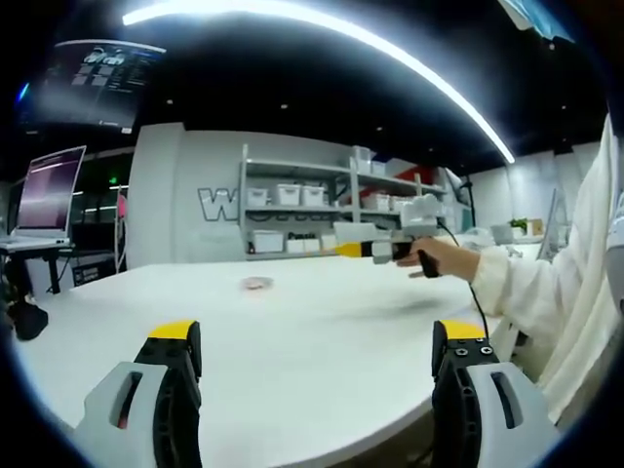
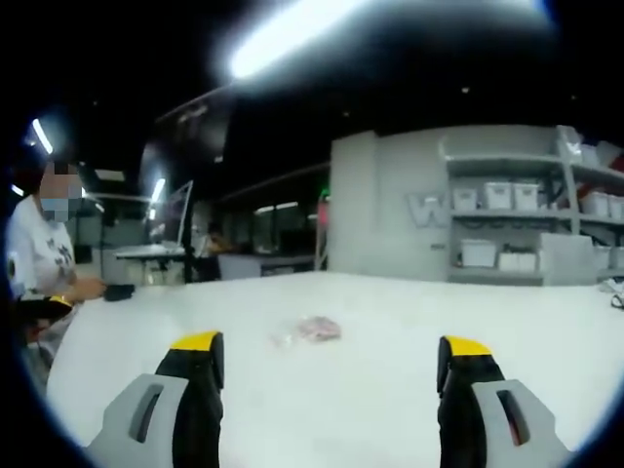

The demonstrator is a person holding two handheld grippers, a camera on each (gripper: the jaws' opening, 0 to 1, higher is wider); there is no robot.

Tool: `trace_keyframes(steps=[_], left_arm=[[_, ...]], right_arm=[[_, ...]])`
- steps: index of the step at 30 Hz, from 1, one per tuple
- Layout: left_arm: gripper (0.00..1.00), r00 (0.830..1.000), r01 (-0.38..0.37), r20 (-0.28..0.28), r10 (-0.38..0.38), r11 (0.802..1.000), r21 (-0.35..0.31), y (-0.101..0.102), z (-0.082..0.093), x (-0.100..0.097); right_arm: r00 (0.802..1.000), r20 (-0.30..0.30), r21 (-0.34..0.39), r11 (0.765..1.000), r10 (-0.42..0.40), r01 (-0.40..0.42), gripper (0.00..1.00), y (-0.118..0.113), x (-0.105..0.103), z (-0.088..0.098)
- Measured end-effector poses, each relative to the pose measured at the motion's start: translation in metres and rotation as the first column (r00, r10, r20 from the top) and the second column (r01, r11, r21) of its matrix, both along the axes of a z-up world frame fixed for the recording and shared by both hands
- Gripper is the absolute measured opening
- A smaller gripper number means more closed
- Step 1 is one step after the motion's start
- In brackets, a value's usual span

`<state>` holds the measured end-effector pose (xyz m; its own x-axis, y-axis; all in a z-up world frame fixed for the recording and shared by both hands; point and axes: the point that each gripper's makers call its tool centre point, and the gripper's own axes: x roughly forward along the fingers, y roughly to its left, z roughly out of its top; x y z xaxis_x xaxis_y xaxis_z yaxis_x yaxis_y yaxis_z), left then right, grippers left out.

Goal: Open the resealable bag by pulling the two sides of the seal apart until the entire bag opening is separated and visibly accessible.

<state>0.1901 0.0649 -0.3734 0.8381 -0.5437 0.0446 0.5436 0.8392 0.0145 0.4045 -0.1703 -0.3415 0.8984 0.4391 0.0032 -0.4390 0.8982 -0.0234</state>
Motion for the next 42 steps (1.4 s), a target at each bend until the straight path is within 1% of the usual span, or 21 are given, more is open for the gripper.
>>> trace_keyframes(steps=[3,7,14,17,22,26,31,34,38,42], left_arm=[[0.97,1.0,0.002,-0.001,-0.002,1.0,-0.004,0.0,-0.001,-0.001],[0.97,1.0,-0.001,-0.002,0.001,1.0,-0.003,0.002,-0.003,-0.003],[0.97,1.0,-0.014,-0.005,0.014,1.0,-0.012,0.005,-0.005,-0.003],[0.97,1.0,-0.015,-0.007,0.015,1.0,-0.012,0.005,-0.006,-0.004],[0.97,1.0,-0.019,-0.012,0.019,1.0,-0.015,0.006,-0.009,-0.003],[0.97,1.0,-0.022,-0.017,0.022,1.0,-0.015,0.007,-0.011,-0.001],[0.97,1.0,-0.017,-0.024,0.017,1.0,-0.015,0.003,-0.013,0.0],[0.97,0.999,-0.014,-0.029,0.014,1.0,-0.013,0.002,-0.015,0.0],[0.97,0.999,-0.016,-0.03,0.016,1.0,-0.014,0.003,-0.015,0.001],[0.97,0.999,-0.017,-0.032,0.017,1.0,-0.018,0.004,-0.016,0.002]], right_arm=[[1.0,-0.006,-0.005,1.0,-0.006,0.006,0.92,-0.002,-0.005,-0.003],[1.0,0.004,-0.002,1.0,-0.009,0.009,0.92,-0.005,-0.013,0.0],[1.0,0.008,-0.024,1.0,0.009,-0.009,0.92,0.001,-0.021,-0.002],[1.0,0.007,-0.035,0.999,0.017,-0.017,0.92,0.006,-0.027,-0.007],[1.0,-0.013,-0.038,0.999,0.02,-0.02,0.92,0.008,-0.033,-0.019],[1.0,-0.012,-0.043,0.999,0.016,-0.016,0.91,0.006,-0.041,-0.022],[1.0,-0.005,-0.046,0.999,0.013,-0.014,0.91,0.004,-0.046,-0.021],[1.0,-0.004,-0.067,0.998,0.003,-0.004,0.91,0.004,-0.047,-0.024],[1.0,-0.009,-0.072,0.997,0.004,-0.004,0.91,0.004,-0.048,-0.025],[1.0,-0.002,-0.093,0.996,-0.006,0.006,0.91,0.004,-0.052,-0.025]])
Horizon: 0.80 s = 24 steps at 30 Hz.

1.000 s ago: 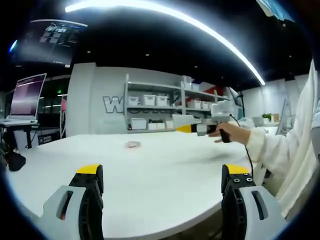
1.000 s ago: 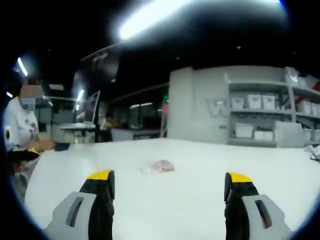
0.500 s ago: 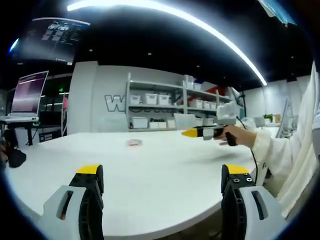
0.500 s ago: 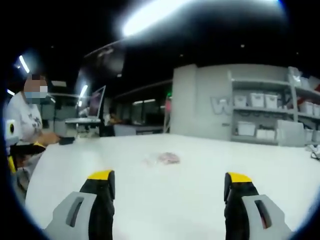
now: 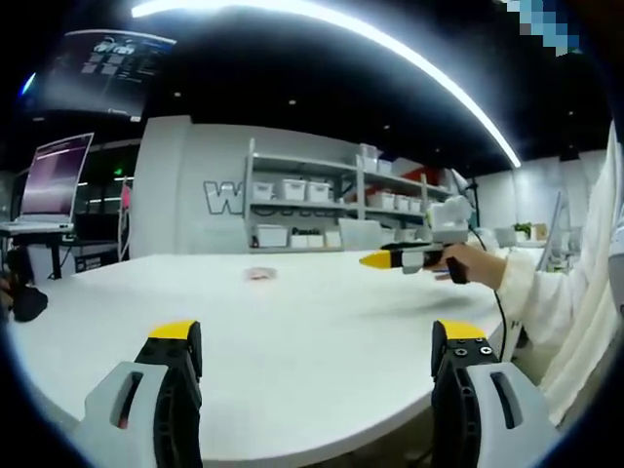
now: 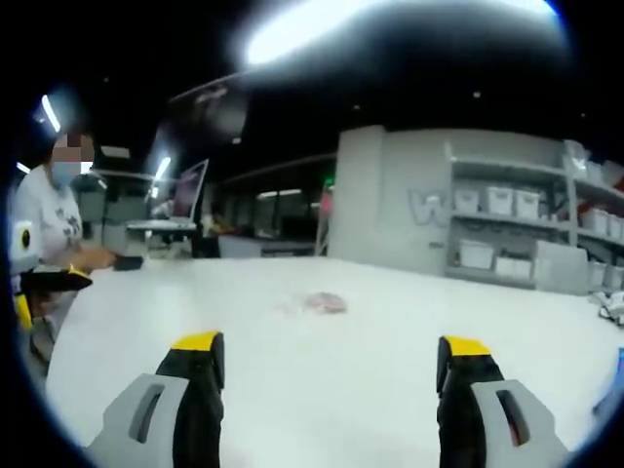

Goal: Open the resealable bag by pulling the two sides of the seal apart until the entire bag opening is separated and visibly accessible.

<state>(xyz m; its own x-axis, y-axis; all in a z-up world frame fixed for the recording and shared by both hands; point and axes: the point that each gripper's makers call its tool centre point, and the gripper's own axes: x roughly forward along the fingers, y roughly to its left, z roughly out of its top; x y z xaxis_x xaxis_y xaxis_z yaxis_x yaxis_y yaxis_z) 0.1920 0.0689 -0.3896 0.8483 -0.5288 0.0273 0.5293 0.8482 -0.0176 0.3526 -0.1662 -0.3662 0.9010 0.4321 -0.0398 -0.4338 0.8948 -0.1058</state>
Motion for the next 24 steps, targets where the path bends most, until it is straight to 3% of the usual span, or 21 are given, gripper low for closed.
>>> trace_keyframes(steps=[13,24], left_arm=[[0.96,1.0,-0.002,0.002,0.002,1.0,-0.012,0.003,0.001,0.002],[0.96,1.0,0.008,0.0,-0.008,1.0,-0.009,-0.001,0.0,0.003]], right_arm=[[0.997,0.07,-0.083,0.995,-0.043,0.048,0.9,0.001,-0.024,0.01],[0.994,0.086,-0.05,0.997,-0.062,0.067,0.89,-0.003,-0.04,0.009]])
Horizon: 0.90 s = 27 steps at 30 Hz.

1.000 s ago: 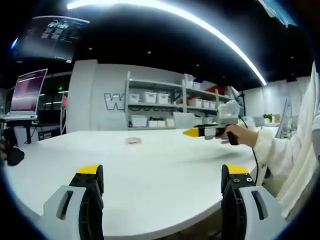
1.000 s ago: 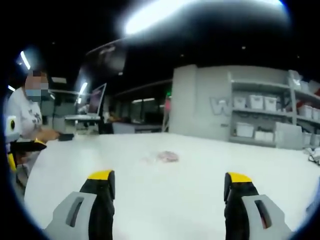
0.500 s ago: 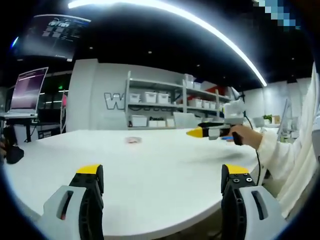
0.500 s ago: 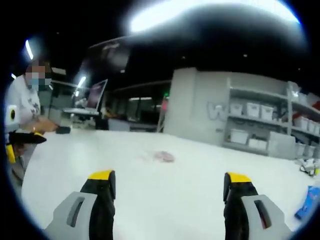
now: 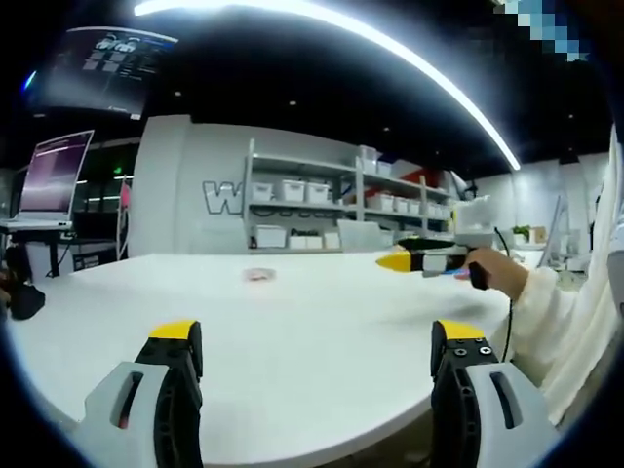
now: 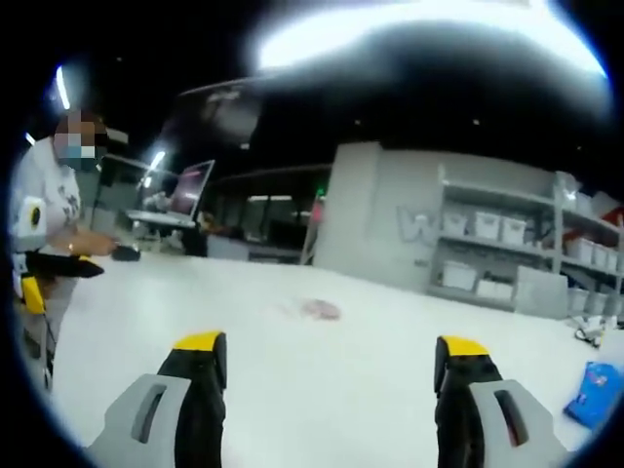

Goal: Open the resealable bag by pulling the two sides of the seal apart until the entire bag opening is separated and visibly accessible.

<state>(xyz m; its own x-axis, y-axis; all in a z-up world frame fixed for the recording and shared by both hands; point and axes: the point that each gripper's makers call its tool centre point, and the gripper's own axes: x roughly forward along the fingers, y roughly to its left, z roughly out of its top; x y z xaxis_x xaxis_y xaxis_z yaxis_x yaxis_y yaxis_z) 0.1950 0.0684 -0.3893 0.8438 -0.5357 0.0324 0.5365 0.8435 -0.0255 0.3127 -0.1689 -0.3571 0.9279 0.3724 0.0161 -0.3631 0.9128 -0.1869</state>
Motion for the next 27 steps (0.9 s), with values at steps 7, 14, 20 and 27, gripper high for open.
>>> trace_keyframes(steps=[7,14,20,27], left_arm=[[0.96,1.0,-0.001,0.001,0.001,1.0,-0.002,0.0,0.0,0.001],[0.96,1.0,-0.006,-0.007,0.006,1.0,0.002,0.002,-0.004,0.003],[0.96,1.0,-0.015,-0.003,0.015,1.0,-0.004,0.003,-0.004,0.004],[0.96,1.0,-0.024,-0.01,0.024,1.0,-0.001,0.006,-0.007,0.005]], right_arm=[[1.0,0.003,-0.006,1.0,-0.021,0.021,0.88,-0.003,-0.005,-0.004],[0.996,0.05,0.054,0.996,-0.071,0.068,0.85,-0.011,-0.021,0.006],[0.994,0.044,0.071,0.993,-0.1,0.097,0.88,-0.018,-0.029,0.001],[0.992,0.023,0.107,0.986,-0.127,0.124,0.87,-0.024,-0.04,-0.006]])
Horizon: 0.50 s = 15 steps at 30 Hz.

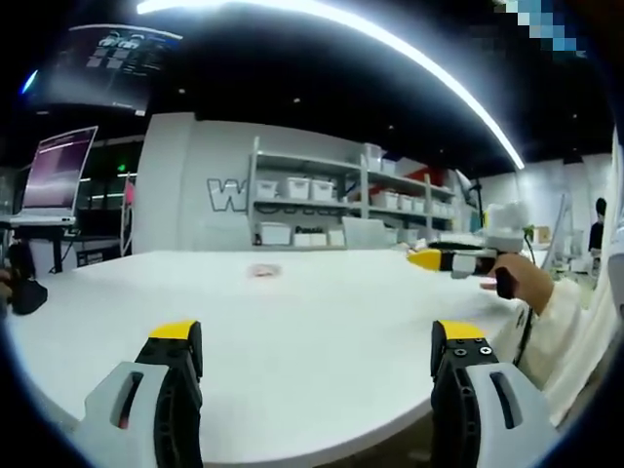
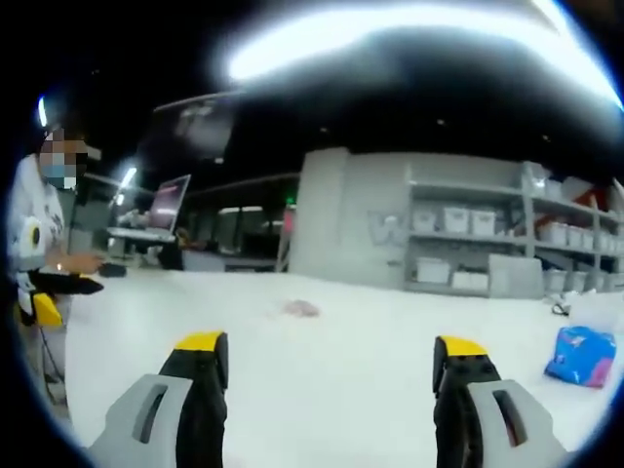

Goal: Open the resealable bag by pulling the two sides of the seal apart until the entire bag opening is separated and visibly accessible.

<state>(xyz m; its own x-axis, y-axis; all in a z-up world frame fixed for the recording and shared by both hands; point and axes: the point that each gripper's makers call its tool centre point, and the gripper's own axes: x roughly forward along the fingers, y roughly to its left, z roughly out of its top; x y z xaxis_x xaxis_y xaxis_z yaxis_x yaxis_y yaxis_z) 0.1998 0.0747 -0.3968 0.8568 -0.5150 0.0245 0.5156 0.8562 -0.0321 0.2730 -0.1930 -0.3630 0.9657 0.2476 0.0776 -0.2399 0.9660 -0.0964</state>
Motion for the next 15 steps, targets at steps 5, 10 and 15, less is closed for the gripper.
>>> trace_keyframes(steps=[5,10,15], left_arm=[[0.96,1.0,-0.005,0.006,0.005,1.0,0.008,0.002,0.001,0.001],[0.96,1.0,-0.007,0.006,0.007,1.0,0.008,0.001,0.001,0.002],[0.96,1.0,-0.008,0.005,0.008,1.0,0.004,0.0,0.001,0.002]], right_arm=[[0.999,0.024,0.014,0.999,-0.029,0.029,0.87,-0.004,-0.008,0.006],[0.998,0.04,0.019,0.999,-0.051,0.051,0.87,-0.01,-0.015,0.009],[0.995,0.042,-0.017,0.996,-0.088,0.089,0.87,-0.016,-0.024,0.007]])
